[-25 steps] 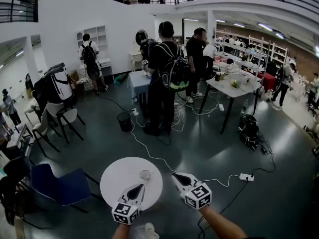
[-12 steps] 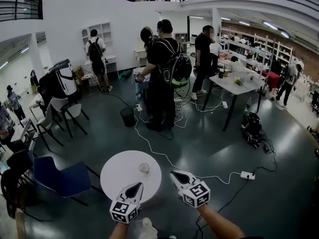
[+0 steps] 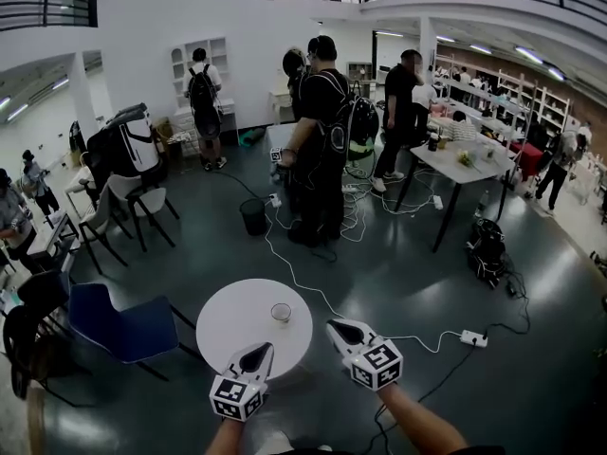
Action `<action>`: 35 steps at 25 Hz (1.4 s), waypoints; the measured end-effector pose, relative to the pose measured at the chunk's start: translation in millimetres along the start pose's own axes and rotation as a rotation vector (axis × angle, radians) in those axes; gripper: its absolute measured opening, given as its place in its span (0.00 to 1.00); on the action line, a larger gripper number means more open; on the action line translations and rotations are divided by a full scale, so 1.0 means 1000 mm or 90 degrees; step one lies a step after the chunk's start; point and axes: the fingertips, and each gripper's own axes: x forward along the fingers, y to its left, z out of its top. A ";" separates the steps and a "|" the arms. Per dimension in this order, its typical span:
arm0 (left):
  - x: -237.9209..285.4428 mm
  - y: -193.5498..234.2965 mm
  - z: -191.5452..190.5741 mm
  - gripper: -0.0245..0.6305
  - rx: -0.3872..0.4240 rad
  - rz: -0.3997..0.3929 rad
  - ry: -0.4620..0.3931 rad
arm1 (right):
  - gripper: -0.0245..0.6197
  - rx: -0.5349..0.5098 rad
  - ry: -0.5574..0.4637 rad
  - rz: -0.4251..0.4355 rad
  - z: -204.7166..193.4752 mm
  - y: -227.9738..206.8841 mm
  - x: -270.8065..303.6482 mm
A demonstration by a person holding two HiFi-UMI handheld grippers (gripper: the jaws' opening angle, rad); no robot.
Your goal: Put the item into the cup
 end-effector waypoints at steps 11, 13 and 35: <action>-0.036 0.009 0.006 0.06 -0.002 -0.002 -0.011 | 0.06 0.000 -0.006 0.002 0.006 0.039 0.004; -0.044 0.011 0.006 0.06 -0.004 -0.004 -0.010 | 0.06 0.002 -0.005 0.001 0.008 0.049 0.004; -0.092 0.017 0.022 0.06 0.006 -0.024 -0.018 | 0.06 0.007 -0.026 -0.021 0.023 0.100 -0.005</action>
